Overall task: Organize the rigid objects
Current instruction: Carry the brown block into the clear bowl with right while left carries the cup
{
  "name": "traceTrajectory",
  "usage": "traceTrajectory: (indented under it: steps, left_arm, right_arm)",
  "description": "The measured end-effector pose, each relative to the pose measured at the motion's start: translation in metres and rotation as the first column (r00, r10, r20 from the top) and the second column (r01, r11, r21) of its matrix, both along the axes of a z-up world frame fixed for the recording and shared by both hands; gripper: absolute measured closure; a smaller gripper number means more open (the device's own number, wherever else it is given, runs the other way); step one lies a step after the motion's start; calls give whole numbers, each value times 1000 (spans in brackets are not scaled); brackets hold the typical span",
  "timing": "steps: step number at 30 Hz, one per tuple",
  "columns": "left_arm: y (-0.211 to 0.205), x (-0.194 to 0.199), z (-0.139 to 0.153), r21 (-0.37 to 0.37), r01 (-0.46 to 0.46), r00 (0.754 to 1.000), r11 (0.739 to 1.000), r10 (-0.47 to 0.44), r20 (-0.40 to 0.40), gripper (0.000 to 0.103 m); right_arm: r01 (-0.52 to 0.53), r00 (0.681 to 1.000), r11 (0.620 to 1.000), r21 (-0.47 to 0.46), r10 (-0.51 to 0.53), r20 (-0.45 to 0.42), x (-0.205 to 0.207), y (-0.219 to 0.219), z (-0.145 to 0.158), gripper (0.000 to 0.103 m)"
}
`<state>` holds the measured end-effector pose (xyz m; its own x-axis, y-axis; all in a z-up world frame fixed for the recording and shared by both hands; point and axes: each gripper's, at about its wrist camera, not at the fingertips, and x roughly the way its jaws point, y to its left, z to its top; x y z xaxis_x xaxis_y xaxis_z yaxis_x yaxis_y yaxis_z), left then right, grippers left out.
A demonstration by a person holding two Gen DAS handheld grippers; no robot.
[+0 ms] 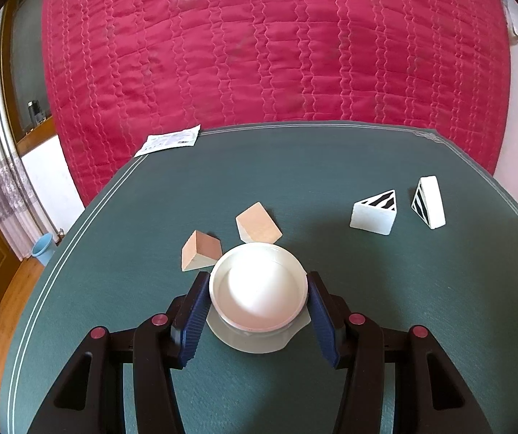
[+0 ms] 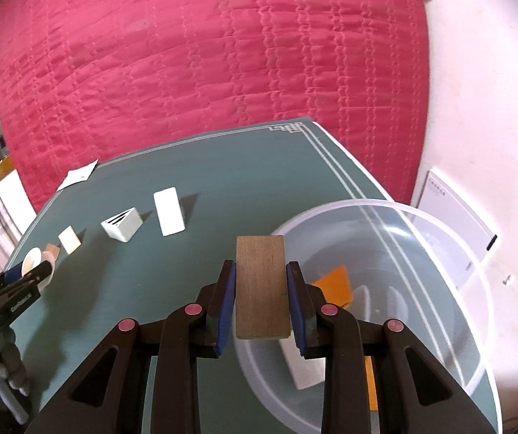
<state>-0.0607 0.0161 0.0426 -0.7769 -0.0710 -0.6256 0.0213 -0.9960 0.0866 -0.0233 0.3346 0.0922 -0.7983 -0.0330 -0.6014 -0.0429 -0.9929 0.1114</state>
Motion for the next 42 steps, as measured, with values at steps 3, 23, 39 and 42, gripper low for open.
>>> traceTrajectory:
  steps: [3,23,39,42]
  left_arm:
    - [3,4,1,-2,7,1000,1000,-7,-2,48]
    - [20,21,0,-8,50,999,999,-50,14,48]
    - [76,38,17,33,240,970,970,-241,44,48]
    - [101,42,24,34,307,950,951,-308,41,48]
  right_arm:
    - [24,1000,1000,-1,-24,-7,3,8,2,75]
    - [200,979,975,-95,-202,-5,25,87,1,74]
    - [303,951,941,-148,-309,-17,33,115,1,62]
    - [307,949,939,-155,-314,-21,34,118,2,60]
